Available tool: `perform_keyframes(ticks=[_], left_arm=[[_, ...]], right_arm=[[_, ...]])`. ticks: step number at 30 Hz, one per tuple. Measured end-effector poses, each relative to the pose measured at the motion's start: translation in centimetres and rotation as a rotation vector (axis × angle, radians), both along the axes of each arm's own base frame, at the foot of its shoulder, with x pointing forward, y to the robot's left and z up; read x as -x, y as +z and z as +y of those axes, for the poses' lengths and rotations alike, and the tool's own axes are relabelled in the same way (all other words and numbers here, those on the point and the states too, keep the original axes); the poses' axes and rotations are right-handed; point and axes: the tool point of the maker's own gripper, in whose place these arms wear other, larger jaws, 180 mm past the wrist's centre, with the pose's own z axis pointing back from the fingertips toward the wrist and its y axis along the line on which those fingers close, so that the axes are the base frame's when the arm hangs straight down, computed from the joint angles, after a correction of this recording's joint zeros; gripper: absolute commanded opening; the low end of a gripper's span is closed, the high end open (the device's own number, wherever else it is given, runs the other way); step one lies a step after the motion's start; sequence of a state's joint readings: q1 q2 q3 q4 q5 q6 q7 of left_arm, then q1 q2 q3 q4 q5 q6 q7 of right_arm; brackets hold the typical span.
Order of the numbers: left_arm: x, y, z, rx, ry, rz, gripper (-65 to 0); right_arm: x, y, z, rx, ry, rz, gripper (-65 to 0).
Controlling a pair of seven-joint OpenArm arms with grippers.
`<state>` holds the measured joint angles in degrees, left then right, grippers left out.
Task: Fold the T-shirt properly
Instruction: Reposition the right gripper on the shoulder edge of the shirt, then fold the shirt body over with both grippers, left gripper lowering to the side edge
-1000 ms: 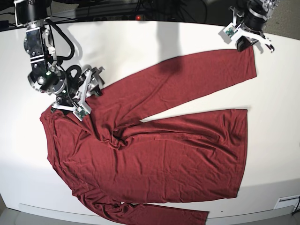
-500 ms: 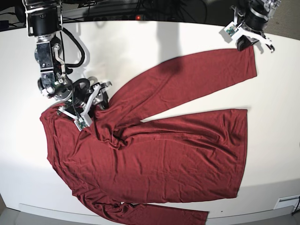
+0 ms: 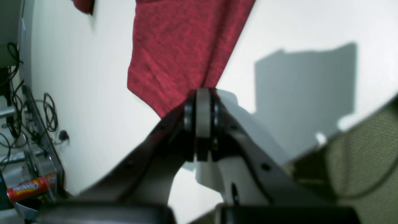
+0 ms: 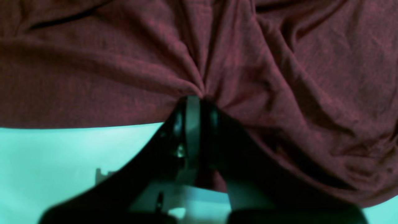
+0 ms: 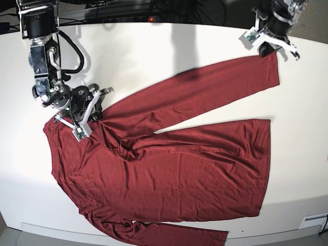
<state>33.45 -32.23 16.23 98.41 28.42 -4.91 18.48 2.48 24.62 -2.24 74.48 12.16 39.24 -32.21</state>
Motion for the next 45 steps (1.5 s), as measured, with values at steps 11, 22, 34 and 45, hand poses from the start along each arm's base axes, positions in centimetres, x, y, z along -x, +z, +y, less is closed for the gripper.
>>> perform_keyframes(ticks=[11, 22, 34, 45], left_arm=[[-6.1, 3.5, -0.4, 0.001, 0.021, -0.126, -65.0], [-9.9, 8.2, -1.0, -0.001, 0.011, -0.255, -65.0], [-15.8, 12.8, -1.1, 0.064, 0.049, -0.390, -65.0], [-19.6, 16.7, -2.0, 0.208, 0.078, -0.465, -65.0]], right_arm=[[-0.5, 2.4, 1.0, 0.038, 0.046, -0.044, -65.0], [-1.8, 5.4, 2.1, 0.046, 0.077, -0.134, -65.0], [-5.1, 10.9, -2.7, -0.049, -0.129, -0.277, -65.0], [-7.5, 12.9, -3.4, -0.088, -0.183, -0.333, -65.0]])
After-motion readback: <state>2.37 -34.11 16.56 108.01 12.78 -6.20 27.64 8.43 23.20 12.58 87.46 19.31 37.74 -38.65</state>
